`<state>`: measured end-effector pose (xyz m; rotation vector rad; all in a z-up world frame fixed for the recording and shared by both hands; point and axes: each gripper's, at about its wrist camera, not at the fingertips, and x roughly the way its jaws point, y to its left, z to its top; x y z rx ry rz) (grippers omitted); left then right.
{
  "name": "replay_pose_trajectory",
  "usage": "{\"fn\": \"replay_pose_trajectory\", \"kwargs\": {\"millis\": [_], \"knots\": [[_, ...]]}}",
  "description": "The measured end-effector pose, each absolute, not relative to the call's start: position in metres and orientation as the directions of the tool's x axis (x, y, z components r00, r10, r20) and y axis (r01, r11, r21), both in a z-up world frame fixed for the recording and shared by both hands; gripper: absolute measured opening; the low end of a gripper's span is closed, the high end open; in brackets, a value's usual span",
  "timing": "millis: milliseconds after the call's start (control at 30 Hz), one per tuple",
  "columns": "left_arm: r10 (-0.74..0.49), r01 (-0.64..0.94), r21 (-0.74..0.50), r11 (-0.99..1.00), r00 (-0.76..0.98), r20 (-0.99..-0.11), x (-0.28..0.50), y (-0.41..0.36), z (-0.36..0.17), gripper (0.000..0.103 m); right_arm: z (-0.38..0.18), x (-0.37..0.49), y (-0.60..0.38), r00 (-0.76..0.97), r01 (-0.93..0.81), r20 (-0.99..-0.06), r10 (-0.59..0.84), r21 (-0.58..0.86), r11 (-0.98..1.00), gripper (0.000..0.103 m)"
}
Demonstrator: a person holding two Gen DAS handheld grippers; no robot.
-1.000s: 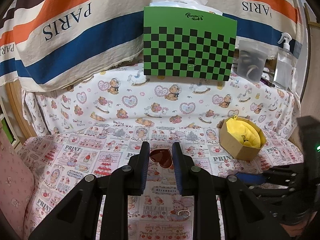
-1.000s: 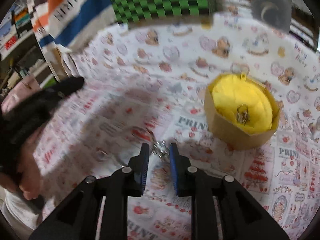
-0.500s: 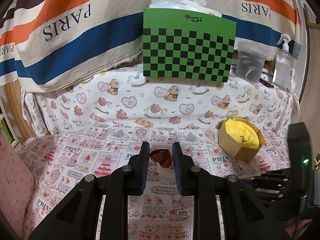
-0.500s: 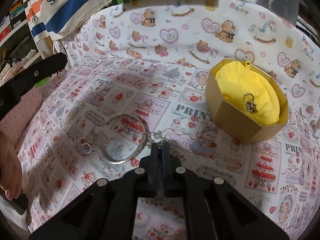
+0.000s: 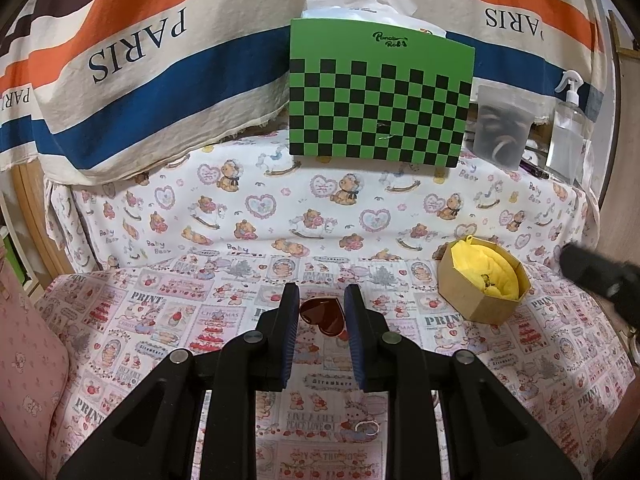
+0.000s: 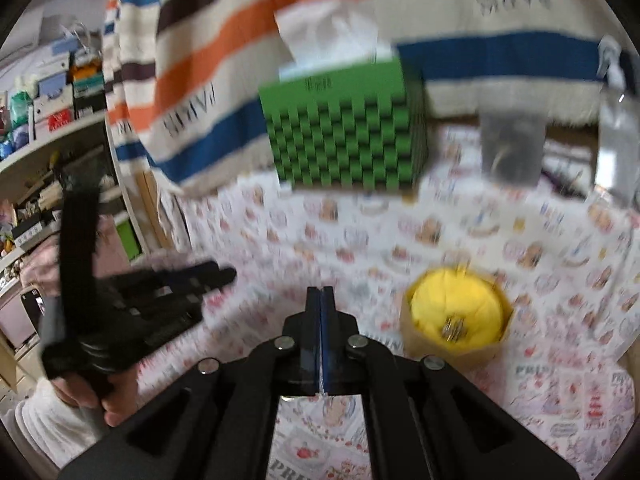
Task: Organize jewelry
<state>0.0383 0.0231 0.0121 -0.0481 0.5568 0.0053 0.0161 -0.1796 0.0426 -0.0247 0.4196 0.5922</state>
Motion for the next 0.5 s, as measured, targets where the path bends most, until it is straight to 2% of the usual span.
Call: {"fn": "replay_pose_trajectory", "kwargs": {"millis": [133, 233, 267, 300, 433, 500], "knots": [[-0.003, -0.023, -0.042, 0.999, 0.847, -0.531, 0.040, 0.023, 0.011, 0.022, 0.043, 0.017, -0.178, 0.741, -0.550, -0.416, 0.528, 0.075, 0.832, 0.001], [0.001, -0.026, -0.039, 0.999, 0.846, -0.533, 0.040, 0.023, 0.010, 0.022, 0.029, 0.030, -0.176, 0.701, -0.547, -0.491, 0.517, 0.095, 0.831, 0.002], [0.002, -0.027, -0.039, 0.999, 0.846, -0.533, 0.040, 0.024, 0.010, 0.022, 0.021, 0.036, -0.172, 0.678, -0.547, -0.532, 0.507, 0.096, 0.832, 0.008], [0.003, -0.029, -0.040, 0.999, 0.846, -0.532, 0.040, 0.024, 0.010, 0.022, 0.012, 0.042, -0.168, 0.652, -0.545, -0.575, 0.494, 0.098, 0.833, 0.021], [0.003, -0.031, -0.042, 0.999, 0.845, -0.536, 0.041, 0.025, 0.010, 0.022, -0.027, 0.071, -0.164, 0.526, -0.491, -0.717, 0.458, 0.184, 0.851, 0.023], [0.001, -0.027, -0.041, 0.999, 0.844, -0.536, 0.041, 0.025, 0.010, 0.022, -0.041, 0.080, -0.163, 0.489, -0.466, -0.746, 0.453, 0.215, 0.858, 0.023]]}}
